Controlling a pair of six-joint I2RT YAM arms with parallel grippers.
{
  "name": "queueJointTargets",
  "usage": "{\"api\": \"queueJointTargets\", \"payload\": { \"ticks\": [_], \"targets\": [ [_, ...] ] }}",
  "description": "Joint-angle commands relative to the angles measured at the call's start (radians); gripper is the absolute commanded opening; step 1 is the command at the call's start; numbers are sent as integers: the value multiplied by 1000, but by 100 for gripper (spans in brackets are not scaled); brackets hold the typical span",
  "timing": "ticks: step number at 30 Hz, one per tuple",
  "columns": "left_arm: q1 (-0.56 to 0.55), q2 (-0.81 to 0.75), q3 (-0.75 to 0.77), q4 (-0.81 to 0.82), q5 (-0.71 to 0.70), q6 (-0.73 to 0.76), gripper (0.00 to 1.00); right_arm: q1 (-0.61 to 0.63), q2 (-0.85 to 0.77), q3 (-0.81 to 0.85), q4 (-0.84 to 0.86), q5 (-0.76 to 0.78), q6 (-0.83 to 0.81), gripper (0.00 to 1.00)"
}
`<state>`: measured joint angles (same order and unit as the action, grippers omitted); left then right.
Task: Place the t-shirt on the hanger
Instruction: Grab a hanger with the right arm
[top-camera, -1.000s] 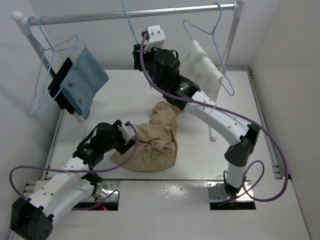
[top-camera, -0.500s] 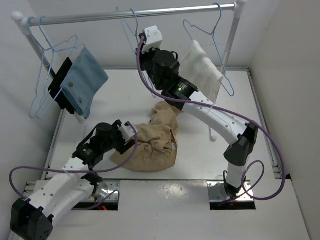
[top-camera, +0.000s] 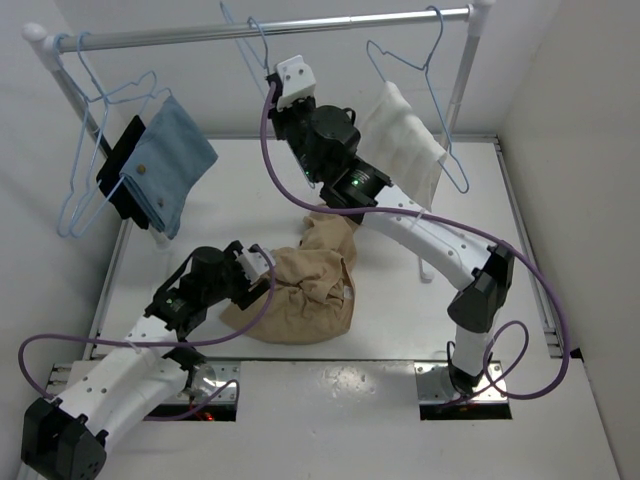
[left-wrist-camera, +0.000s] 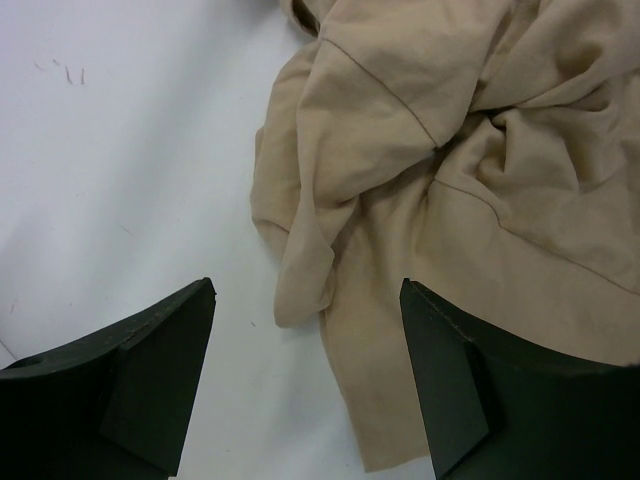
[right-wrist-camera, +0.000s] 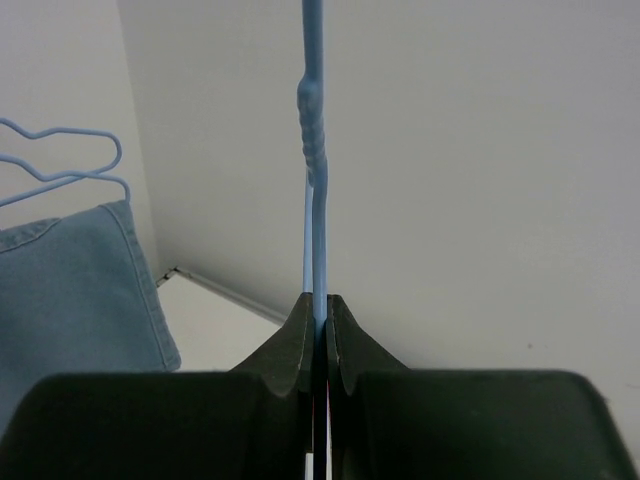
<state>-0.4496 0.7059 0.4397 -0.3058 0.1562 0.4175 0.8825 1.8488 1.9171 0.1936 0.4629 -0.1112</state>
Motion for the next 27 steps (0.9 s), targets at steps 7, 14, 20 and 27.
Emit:
{"api": "queueJointTargets", "payload": {
  "ticks": [7, 14, 20, 27],
  "targets": [
    [12, 4, -4, 27, 14, -3, 80, 7, -55, 23, 144, -20, -73, 0],
    [12, 4, -4, 27, 14, -3, 80, 7, -89, -44, 165, -20, -62, 0],
    [12, 14, -4, 27, 25, -3, 80, 7, -146, -108, 121, -76, -42, 0],
    [12, 35, -4, 27, 36, 7, 80, 7, -275, -273, 126, -113, -9, 0]
  ]
}}
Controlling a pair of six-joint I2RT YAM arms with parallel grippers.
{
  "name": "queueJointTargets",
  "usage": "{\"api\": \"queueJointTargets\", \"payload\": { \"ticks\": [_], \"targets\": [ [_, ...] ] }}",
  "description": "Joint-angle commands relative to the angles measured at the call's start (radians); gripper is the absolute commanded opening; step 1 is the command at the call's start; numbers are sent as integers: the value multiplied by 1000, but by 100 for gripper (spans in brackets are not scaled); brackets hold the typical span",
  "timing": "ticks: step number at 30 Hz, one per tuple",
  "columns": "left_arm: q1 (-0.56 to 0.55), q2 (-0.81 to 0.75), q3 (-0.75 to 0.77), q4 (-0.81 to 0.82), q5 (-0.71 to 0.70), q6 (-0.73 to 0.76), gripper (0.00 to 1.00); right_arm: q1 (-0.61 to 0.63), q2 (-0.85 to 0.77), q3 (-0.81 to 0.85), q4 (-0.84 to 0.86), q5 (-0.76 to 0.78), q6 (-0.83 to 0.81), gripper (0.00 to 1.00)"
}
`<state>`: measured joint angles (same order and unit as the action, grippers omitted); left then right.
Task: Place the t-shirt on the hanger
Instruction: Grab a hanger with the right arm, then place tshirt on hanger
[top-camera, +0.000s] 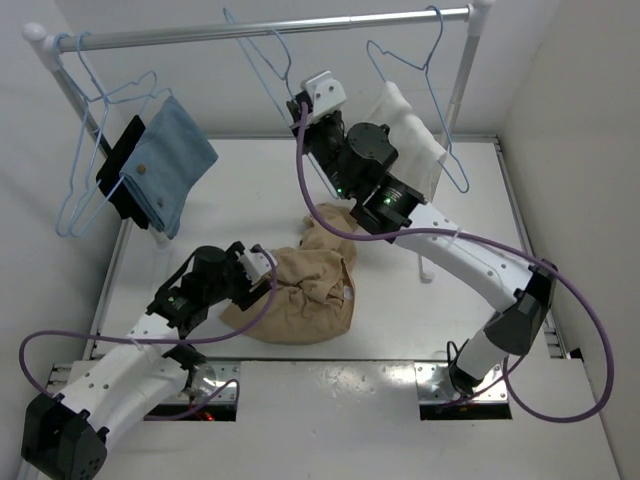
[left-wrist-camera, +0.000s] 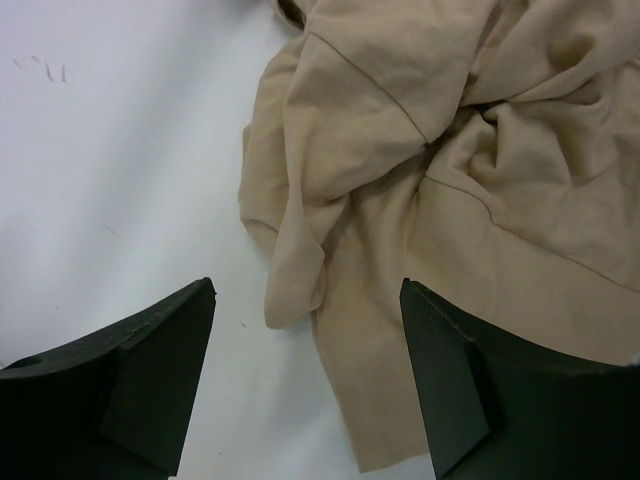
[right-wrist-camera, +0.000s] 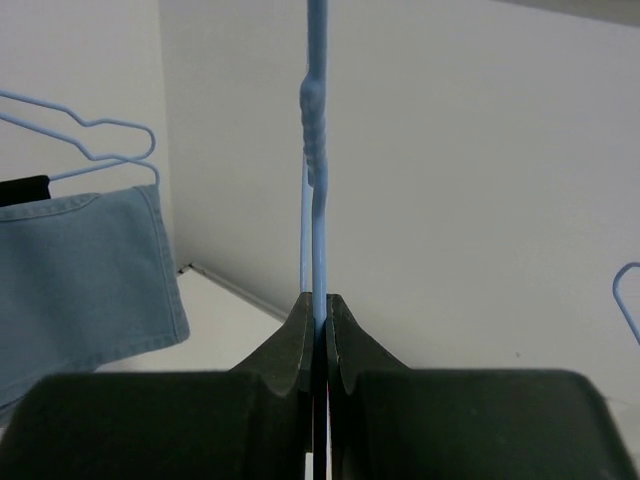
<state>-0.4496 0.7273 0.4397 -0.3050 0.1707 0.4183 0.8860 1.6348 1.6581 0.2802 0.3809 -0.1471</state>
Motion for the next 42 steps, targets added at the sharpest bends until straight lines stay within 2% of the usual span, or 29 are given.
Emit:
{"api": "queueJointTargets", "payload": {
  "ticks": [1, 5, 9, 13, 16, 20, 25, 29, 32, 36, 39, 40, 42],
  "targets": [
    [12, 14, -4, 26, 21, 7, 80, 4, -61, -14, 12, -31, 27, 0],
    [12, 34, 36, 26, 49, 7, 80, 4, -111, -75, -29, -69, 37, 0],
    [12, 52, 56, 7, 58, 28, 80, 4, -255, -272, -73, -80, 127, 0],
    [12, 63, 82, -28, 113, 47, 80, 4, -395, -461, -197, 4, 245, 0],
    [-37, 139, 143, -39, 142, 34, 80, 4, -484, -612, -289, 134, 362, 0],
    [-203, 297, 304, -65, 103, 22, 80, 4, -610, -731, -511, 291, 523, 0],
    [-356, 498, 442, -65, 55, 34, 82, 4, -734, -774, -709, 369, 656, 0],
    [-419, 711, 534, 12, 55, -61, 83, 4, -777, -785, -840, 369, 721, 0],
    [-437, 793, 562, 113, -41, -231, 83, 4, -806, -804, -862, 369, 721, 0],
    [-483, 848, 573, 162, -261, -250, 83, 4, -854, -813, -871, 392, 721, 0],
    [-494, 877, 564, 162, -293, -250, 76, 4, -885, -822, -871, 392, 707, 0],
    [-494, 877, 554, 162, -293, -240, 62, 4, -885, -822, -860, 366, 707, 0],
    [-494, 877, 554, 162, -283, -240, 49, 4, -885, -831, -860, 337, 707, 0]
  ]
}}
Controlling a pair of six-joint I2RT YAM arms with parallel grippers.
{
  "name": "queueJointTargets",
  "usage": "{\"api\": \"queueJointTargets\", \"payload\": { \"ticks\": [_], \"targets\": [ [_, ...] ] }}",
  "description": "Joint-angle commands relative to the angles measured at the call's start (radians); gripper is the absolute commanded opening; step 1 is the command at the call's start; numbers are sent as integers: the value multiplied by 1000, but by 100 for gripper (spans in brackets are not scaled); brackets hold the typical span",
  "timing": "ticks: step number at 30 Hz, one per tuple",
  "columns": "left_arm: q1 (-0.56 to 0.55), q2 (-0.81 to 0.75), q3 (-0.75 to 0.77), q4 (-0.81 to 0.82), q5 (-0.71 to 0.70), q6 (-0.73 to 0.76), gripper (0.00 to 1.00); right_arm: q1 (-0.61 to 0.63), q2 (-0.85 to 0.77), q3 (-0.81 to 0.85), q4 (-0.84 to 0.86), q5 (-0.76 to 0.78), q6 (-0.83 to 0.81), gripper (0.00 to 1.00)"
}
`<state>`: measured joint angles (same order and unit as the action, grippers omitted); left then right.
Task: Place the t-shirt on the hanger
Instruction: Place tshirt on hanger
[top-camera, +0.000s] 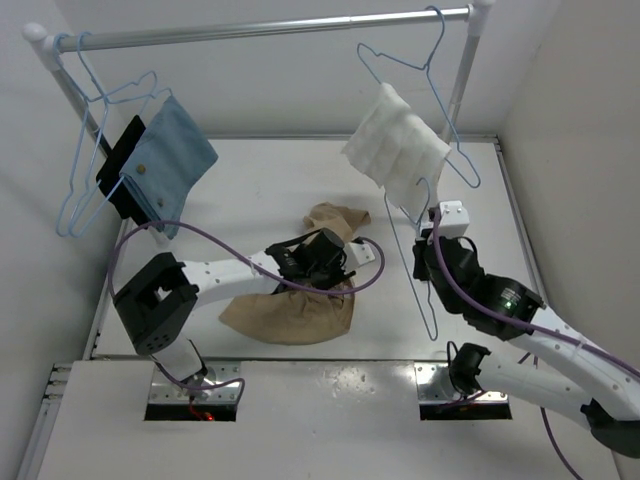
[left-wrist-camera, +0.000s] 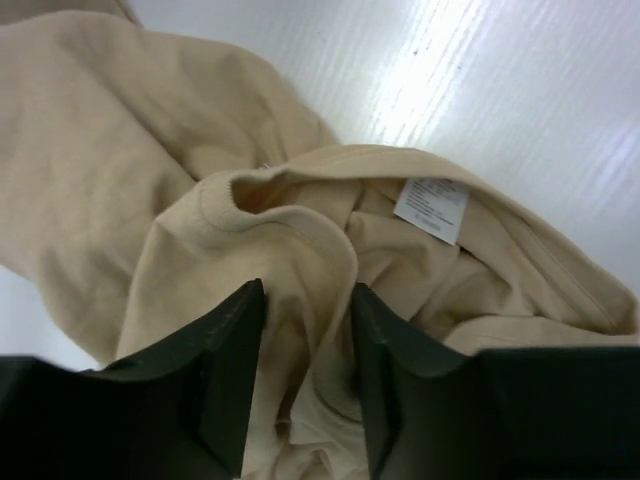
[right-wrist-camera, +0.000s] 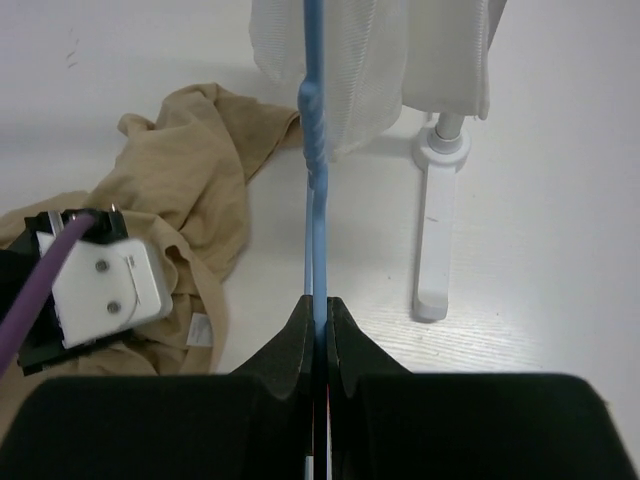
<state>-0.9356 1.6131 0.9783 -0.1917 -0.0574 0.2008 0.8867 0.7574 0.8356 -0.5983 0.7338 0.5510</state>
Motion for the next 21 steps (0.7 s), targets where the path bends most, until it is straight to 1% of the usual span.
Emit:
{"api": "queueJointTargets", "payload": {
  "ticks": [1, 2, 3, 5, 6, 7, 8, 10, 11, 13, 15, 19, 21],
  "targets": [
    [-8, -9, 16, 49, -55, -23, 44, 3, -7, -9, 3, -31, 9, 0],
    [-8, -21, 7, 49, -55, -23, 31, 3, -7, -9, -6, -45, 9, 0],
    [-8, -30, 7, 34, -55, -12, 23, 3, 2, 0, -30, -80, 9, 0],
    [-8, -58, 7, -6, -75, -3, 10, 3, 2, 23, -63, -131, 9, 0],
    [-8, -67, 16, -24, -64, -3, 3, 3, 2, 33, -101, -193, 0, 0],
    [7, -76, 16, -41, -50, -3, 0, 3, -13, 57, -119, -233, 0, 0],
    [17, -94, 25, -69, -38, -3, 0, 3, -24, 69, -138, -329, 0, 0],
    [52, -104, 25, -87, -25, -33, 0, 3, -52, 91, -173, -431, 18, 0],
    [69, -113, 25, -107, -25, -34, 0, 3, -79, 103, -173, -520, 18, 0],
    [128, -113, 45, -117, -25, -34, 0, 3, -104, 112, -184, -603, 33, 0],
    [187, -99, 74, -138, -12, -11, 0, 3, -113, 112, -163, -727, 55, 0],
    [234, -72, 148, -169, 22, 8, 0, 3, -99, 112, -195, -786, 55, 0],
    [256, -71, 157, -169, 54, 8, 0, 3, -86, 112, -225, -775, 64, 0]
  ]
}}
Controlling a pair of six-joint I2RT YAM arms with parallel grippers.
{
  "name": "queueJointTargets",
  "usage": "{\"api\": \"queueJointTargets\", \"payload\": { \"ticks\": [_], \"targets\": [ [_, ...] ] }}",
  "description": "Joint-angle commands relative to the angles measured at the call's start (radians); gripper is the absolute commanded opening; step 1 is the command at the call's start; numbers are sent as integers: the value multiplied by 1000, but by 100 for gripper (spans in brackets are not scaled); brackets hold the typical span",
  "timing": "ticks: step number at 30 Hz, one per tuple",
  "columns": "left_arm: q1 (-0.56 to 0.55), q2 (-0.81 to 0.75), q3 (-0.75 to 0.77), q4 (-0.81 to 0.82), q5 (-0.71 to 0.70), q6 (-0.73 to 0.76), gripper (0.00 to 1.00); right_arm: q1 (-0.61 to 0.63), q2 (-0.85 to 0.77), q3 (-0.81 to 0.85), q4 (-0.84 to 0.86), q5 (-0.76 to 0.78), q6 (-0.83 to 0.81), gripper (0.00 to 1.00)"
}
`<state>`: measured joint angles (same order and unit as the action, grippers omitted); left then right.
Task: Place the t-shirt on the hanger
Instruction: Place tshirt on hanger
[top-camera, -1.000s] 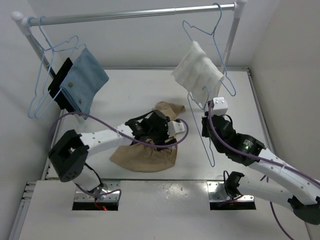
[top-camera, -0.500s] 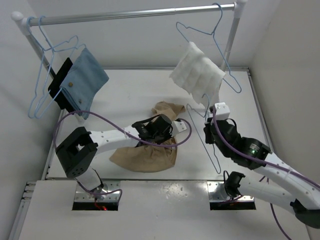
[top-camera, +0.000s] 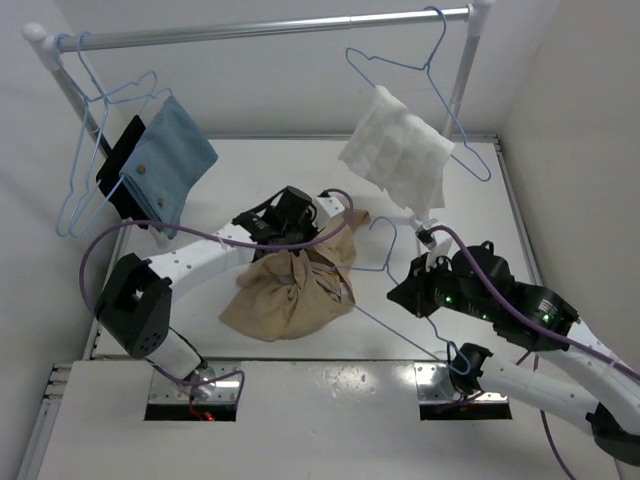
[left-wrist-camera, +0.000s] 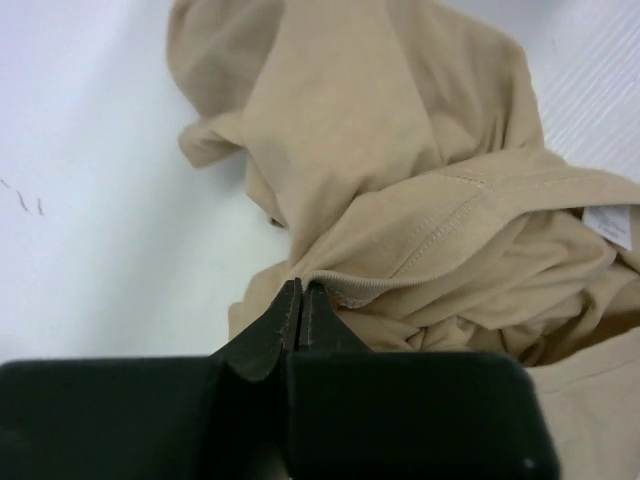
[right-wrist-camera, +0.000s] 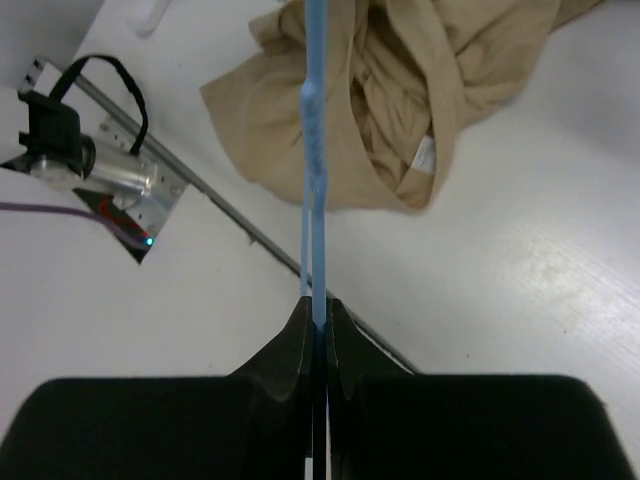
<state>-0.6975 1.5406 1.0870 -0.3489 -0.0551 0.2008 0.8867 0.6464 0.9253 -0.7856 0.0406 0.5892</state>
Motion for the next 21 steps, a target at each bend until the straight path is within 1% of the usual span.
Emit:
{"api": "queueJointTargets", "payload": {
  "ticks": [1, 6, 12, 18, 21],
  "targets": [
    [18, 1, 57, -12, 61, 18, 0, 3, 25, 23, -38, -70, 38, 0],
    [18, 1, 47, -12, 99, 31, 0, 3, 25, -39, -38, 4, 86, 0],
    [0, -10, 37, -33, 152, 54, 0, 3, 70, -97, 97, 93, 77, 0],
    [0, -19, 60, -61, 190, 54, 0, 3, 159, -138, 215, 111, 67, 0],
    [-10, -19, 60, -99, 215, 65, 0, 3, 150, -151, 284, 159, 84, 0]
  ]
}}
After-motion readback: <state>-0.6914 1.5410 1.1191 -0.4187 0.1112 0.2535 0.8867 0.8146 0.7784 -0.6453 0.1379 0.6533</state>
